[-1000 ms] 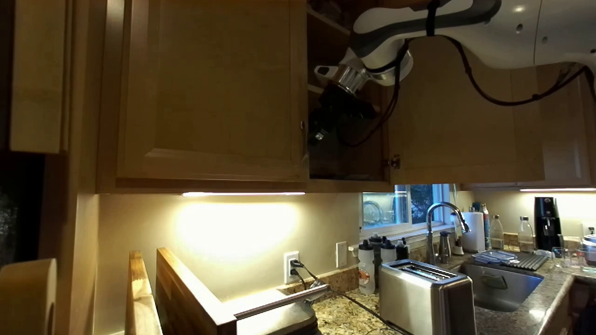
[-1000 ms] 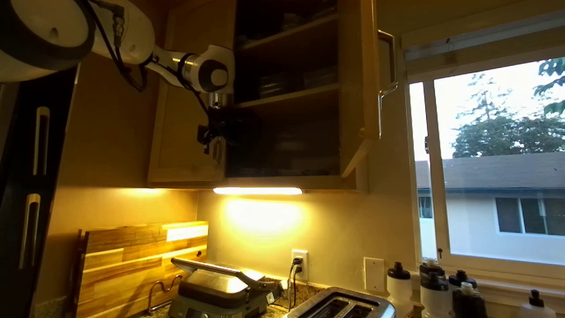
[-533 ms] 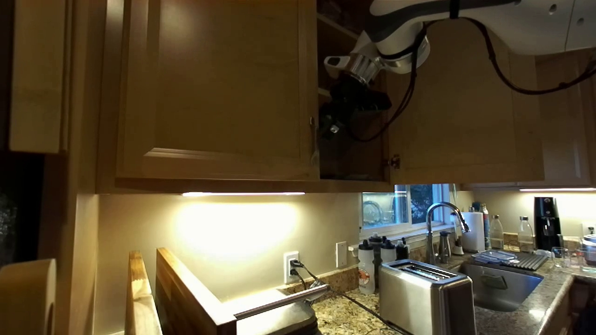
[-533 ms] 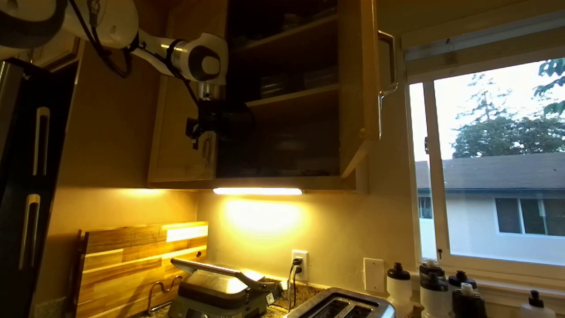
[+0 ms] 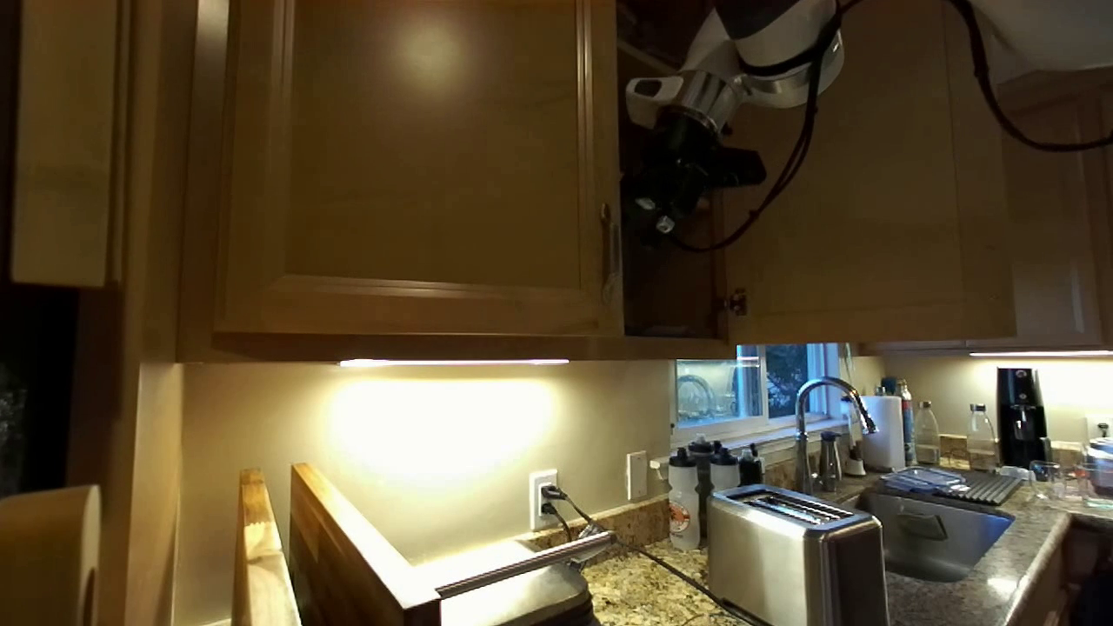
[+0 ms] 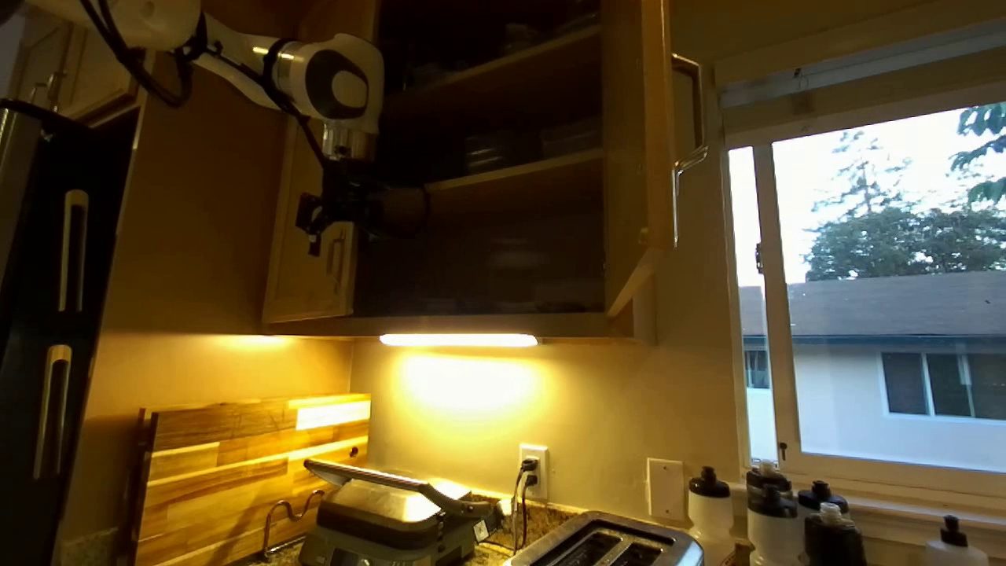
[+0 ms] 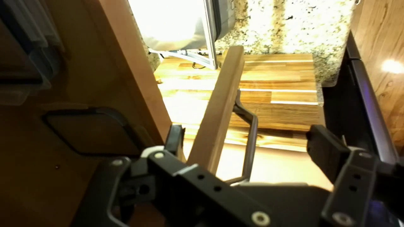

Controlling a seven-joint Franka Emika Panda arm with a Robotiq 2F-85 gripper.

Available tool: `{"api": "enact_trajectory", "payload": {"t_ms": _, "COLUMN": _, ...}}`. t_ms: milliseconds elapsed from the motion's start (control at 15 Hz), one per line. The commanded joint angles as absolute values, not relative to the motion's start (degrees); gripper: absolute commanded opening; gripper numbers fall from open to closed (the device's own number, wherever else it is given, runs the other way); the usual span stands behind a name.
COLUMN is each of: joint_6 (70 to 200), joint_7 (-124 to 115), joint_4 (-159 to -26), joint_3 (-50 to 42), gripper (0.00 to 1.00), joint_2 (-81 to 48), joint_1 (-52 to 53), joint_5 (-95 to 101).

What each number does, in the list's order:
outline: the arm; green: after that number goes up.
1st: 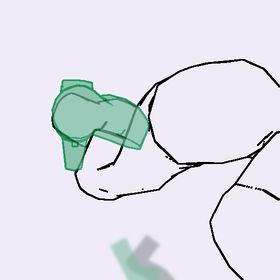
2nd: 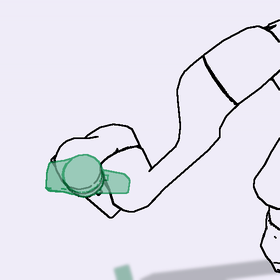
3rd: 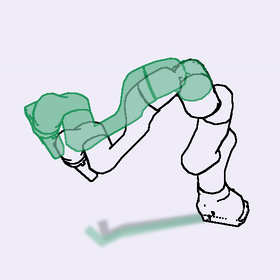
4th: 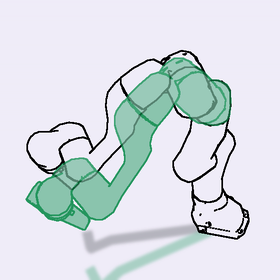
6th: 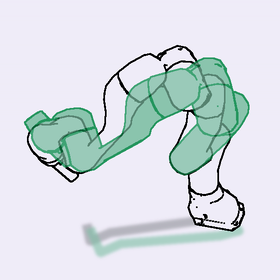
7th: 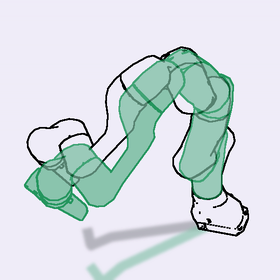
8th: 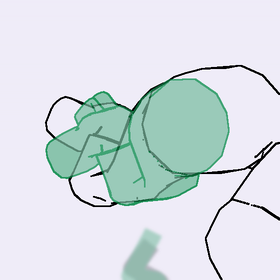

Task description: Open the cabinet doors

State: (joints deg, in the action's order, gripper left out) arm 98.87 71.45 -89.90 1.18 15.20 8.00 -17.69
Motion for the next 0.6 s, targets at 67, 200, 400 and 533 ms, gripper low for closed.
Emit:
{"api": "enact_trajectory", "payload": {"t_ms": 67, "joint_6": 94.8, "joint_7": 77.7, "joint_4": -99.6, "joint_3": 2.3, "gripper": 1.0, "joint_2": 25.7, "joint_1": 11.2, "joint_5": -19.2}}
{"api": "enact_trajectory", "payload": {"t_ms": 200, "joint_6": 95.3, "joint_7": 78.4, "joint_4": -102.2, "joint_3": 2.6, "gripper": 1.0, "joint_2": 28.4, "joint_1": 11.8, "joint_5": -18.2}}
{"api": "enact_trajectory", "payload": {"t_ms": 400, "joint_6": 96.2, "joint_7": 74.6, "joint_4": -104.9, "joint_3": 2.7, "gripper": 1.0, "joint_2": 29.8, "joint_1": 10.8, "joint_5": -16.0}}
{"api": "enact_trajectory", "payload": {"t_ms": 533, "joint_6": 95.8, "joint_7": 71.8, "joint_4": -106.3, "joint_3": 2.1, "gripper": 1.0, "joint_2": 29.8, "joint_1": 9.8, "joint_5": -14.6}}
